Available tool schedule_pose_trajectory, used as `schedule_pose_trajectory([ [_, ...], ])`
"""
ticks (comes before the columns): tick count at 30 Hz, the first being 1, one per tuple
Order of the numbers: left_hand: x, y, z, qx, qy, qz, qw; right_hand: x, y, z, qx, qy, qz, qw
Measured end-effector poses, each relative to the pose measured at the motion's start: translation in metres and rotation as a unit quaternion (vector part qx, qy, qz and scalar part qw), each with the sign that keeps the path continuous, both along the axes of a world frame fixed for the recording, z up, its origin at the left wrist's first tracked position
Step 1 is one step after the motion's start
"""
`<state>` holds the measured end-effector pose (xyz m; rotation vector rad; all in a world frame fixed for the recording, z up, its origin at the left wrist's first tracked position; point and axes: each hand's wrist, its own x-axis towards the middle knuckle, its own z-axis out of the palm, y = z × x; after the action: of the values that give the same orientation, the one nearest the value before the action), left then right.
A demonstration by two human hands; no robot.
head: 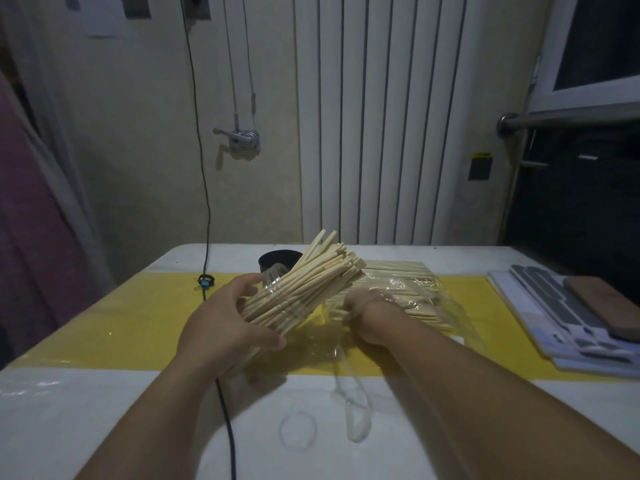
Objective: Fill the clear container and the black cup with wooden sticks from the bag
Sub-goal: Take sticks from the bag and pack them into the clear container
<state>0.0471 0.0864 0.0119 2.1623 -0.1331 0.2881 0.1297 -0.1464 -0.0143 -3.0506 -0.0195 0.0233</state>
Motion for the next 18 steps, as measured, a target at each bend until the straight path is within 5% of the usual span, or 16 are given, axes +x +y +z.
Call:
schedule_pose_trajectory([
  [13,0.001,0.001,-0.001,0.001,-0.007,-0.007,1.000,-0.032,0.000,0.006,0.026,-0.056,0.039,0.997],
  [18,0.001,0.000,0.000,-0.002,-0.007,-0.008,1.000,-0.051,0.000,0.008,-0.047,-0.066,0.077,0.994],
])
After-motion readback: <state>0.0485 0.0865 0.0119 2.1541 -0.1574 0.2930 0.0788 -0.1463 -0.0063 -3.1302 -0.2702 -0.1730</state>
